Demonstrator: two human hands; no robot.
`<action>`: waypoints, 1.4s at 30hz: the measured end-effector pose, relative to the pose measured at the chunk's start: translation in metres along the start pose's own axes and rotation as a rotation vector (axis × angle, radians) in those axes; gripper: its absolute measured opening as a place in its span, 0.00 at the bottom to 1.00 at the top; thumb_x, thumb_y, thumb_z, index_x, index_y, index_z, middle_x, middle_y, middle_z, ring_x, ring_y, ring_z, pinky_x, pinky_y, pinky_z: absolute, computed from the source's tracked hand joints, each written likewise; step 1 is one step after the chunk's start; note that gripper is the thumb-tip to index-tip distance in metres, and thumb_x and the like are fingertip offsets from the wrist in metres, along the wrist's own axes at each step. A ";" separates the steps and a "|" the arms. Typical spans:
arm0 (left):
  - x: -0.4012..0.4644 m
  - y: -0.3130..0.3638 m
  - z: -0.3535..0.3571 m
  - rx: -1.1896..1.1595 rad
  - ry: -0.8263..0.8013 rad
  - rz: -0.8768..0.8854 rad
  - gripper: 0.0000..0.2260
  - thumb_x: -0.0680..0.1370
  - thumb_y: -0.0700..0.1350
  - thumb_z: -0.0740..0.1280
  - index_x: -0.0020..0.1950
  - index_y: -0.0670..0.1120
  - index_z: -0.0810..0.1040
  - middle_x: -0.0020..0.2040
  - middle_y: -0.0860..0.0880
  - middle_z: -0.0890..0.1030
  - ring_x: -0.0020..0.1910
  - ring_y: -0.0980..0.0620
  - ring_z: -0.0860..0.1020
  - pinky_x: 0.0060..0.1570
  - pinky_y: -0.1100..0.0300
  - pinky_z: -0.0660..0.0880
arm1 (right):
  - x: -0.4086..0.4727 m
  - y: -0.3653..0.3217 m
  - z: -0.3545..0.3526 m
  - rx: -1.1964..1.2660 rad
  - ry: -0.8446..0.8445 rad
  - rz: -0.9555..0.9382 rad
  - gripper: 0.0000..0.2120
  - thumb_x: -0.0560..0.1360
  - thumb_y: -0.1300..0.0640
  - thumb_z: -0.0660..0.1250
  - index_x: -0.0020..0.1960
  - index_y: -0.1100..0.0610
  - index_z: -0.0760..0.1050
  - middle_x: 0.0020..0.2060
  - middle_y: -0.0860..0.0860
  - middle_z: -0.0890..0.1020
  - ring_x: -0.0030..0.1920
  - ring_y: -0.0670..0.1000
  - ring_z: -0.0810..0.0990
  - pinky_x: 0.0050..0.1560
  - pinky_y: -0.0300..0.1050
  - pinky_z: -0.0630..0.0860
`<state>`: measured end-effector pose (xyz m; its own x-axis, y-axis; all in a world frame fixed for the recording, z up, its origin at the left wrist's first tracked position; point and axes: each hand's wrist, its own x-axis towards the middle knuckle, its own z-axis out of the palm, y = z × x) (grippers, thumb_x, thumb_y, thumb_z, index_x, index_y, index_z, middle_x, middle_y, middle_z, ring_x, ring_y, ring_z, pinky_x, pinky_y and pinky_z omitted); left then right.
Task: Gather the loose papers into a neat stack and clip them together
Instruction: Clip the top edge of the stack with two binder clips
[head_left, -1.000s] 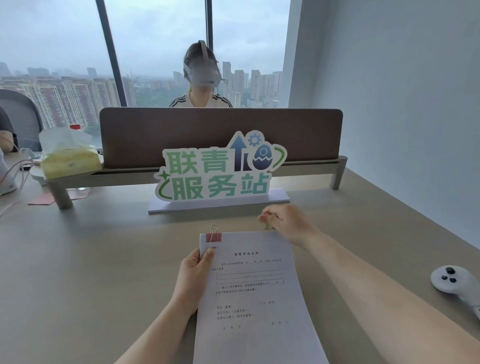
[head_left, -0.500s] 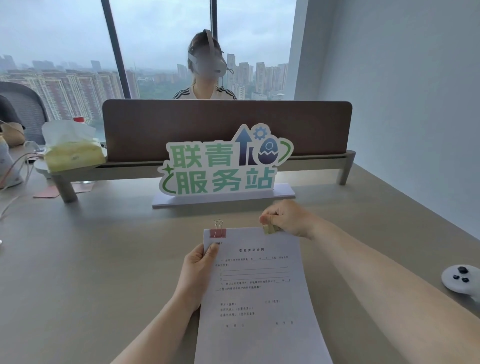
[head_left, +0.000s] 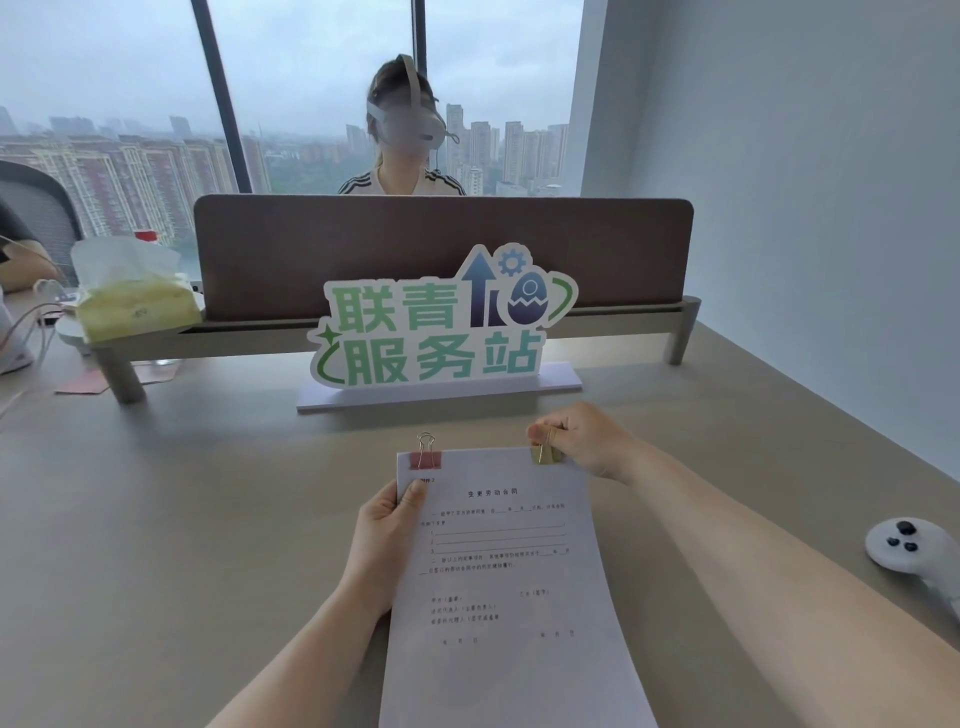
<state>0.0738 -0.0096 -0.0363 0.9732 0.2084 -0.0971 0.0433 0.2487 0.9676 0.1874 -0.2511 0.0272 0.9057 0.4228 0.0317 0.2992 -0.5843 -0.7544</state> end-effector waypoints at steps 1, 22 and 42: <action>0.000 0.000 0.000 0.007 0.001 -0.001 0.08 0.81 0.44 0.64 0.51 0.42 0.80 0.48 0.35 0.84 0.43 0.38 0.82 0.48 0.39 0.79 | -0.002 -0.001 0.000 -0.003 -0.001 0.007 0.26 0.75 0.39 0.65 0.30 0.58 0.72 0.26 0.47 0.68 0.31 0.50 0.64 0.38 0.45 0.61; -0.002 0.004 0.001 0.049 0.017 -0.011 0.09 0.81 0.45 0.63 0.50 0.40 0.79 0.46 0.36 0.84 0.41 0.38 0.83 0.47 0.40 0.80 | -0.088 0.023 0.043 0.653 0.183 0.330 0.15 0.81 0.51 0.60 0.51 0.59 0.82 0.48 0.57 0.87 0.45 0.56 0.84 0.45 0.49 0.76; -0.040 0.020 -0.044 0.183 -0.121 -0.176 0.10 0.81 0.43 0.62 0.60 0.42 0.78 0.52 0.43 0.85 0.51 0.41 0.84 0.55 0.45 0.78 | -0.095 -0.006 0.092 0.798 0.346 0.343 0.23 0.70 0.51 0.66 0.47 0.73 0.70 0.39 0.59 0.77 0.40 0.57 0.75 0.42 0.54 0.71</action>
<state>0.0255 0.0289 -0.0233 0.9666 0.0600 -0.2492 0.2431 0.0937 0.9655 0.0720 -0.2239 -0.0320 0.9837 0.0107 -0.1793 -0.1796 0.0642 -0.9816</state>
